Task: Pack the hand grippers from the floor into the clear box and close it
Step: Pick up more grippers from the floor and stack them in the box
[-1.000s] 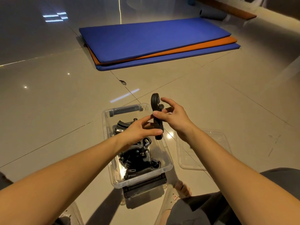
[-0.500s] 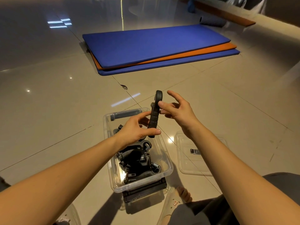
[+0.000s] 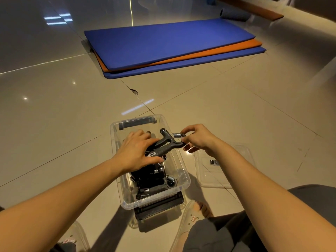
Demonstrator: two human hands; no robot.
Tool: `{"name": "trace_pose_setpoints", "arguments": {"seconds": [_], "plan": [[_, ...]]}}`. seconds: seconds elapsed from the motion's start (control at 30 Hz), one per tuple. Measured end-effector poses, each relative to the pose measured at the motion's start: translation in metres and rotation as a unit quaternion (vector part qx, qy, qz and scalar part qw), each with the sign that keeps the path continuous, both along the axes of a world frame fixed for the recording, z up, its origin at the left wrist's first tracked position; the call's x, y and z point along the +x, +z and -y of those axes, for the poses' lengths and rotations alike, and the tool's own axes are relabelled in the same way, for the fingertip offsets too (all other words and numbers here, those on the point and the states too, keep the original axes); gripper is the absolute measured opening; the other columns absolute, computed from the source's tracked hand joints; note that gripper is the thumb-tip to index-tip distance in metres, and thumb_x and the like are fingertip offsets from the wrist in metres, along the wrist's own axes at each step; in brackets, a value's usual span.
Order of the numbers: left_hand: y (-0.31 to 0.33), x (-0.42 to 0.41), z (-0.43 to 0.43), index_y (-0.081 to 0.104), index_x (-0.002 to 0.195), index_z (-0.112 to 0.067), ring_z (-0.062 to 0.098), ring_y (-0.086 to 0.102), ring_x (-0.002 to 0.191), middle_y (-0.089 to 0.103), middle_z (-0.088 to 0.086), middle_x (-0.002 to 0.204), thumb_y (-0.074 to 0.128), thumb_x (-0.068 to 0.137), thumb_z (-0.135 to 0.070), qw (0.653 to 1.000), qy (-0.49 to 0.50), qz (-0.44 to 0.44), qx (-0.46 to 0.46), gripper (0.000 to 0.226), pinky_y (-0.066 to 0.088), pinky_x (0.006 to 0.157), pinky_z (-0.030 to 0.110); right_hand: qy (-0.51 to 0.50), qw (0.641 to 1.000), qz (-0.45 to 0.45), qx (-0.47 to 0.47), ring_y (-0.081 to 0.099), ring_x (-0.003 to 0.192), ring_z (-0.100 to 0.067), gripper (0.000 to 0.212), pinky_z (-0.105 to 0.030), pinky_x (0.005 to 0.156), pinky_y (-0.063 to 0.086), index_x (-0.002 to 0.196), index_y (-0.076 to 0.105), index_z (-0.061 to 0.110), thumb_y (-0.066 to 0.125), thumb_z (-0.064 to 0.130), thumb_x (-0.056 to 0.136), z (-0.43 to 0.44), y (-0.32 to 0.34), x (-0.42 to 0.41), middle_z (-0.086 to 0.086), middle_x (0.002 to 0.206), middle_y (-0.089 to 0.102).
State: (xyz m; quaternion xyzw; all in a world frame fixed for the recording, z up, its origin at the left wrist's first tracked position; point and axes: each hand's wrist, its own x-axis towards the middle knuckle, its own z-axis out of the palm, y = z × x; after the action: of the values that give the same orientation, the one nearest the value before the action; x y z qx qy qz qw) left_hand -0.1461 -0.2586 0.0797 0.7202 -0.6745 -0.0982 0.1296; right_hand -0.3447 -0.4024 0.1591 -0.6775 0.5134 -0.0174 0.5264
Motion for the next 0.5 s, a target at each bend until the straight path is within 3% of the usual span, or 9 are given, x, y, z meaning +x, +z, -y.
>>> {"name": "trace_pose_setpoints", "arguments": {"seconds": [0.2, 0.37, 0.5], "plan": [[-0.022, -0.01, -0.009, 0.059, 0.128, -0.033, 0.011, 0.042, 0.1, 0.058, -0.014, 0.109, 0.064, 0.066, -0.076, 0.993, 0.009, -0.054, 0.107, 0.075, 0.036, 0.087, 0.033, 0.071, 0.993, -0.084, 0.049, 0.068, 0.069, -0.025, 0.024, -0.039, 0.065, 0.059, 0.115, 0.059, 0.002, 0.066, -0.002, 0.092, -0.012, -0.034, -0.006, -0.019, 0.087, 0.07], [-0.037, -0.013, -0.018, 0.058, 0.132, -0.031, 0.01, 0.041, 0.102, 0.058, -0.014, 0.116, 0.078, 0.063, -0.07, 0.992, 0.01, -0.047, 0.12, 0.082, 0.04, 0.087, 0.03, 0.094, 0.988, -0.118, 0.029, 0.066, 0.067, -0.025, 0.011, -0.038, 0.064, 0.059, 0.102, 0.064, 0.002, 0.068, 0.003, 0.093, -0.013, -0.048, -0.009, -0.016, 0.083, 0.068], [-0.043, -0.012, -0.023, 0.056, 0.138, -0.029, 0.011, 0.037, 0.099, 0.058, -0.011, 0.118, 0.077, 0.064, -0.071, 0.989, -0.009, 0.03, 0.146, 0.087, 0.038, 0.083, 0.03, 0.079, 0.99, -0.118, -0.025, 0.065, 0.073, -0.026, 0.033, -0.044, 0.073, 0.06, 0.124, 0.06, 0.008, 0.07, 0.007, 0.093, -0.01, -0.055, -0.005, -0.023, 0.1, 0.07]]}}
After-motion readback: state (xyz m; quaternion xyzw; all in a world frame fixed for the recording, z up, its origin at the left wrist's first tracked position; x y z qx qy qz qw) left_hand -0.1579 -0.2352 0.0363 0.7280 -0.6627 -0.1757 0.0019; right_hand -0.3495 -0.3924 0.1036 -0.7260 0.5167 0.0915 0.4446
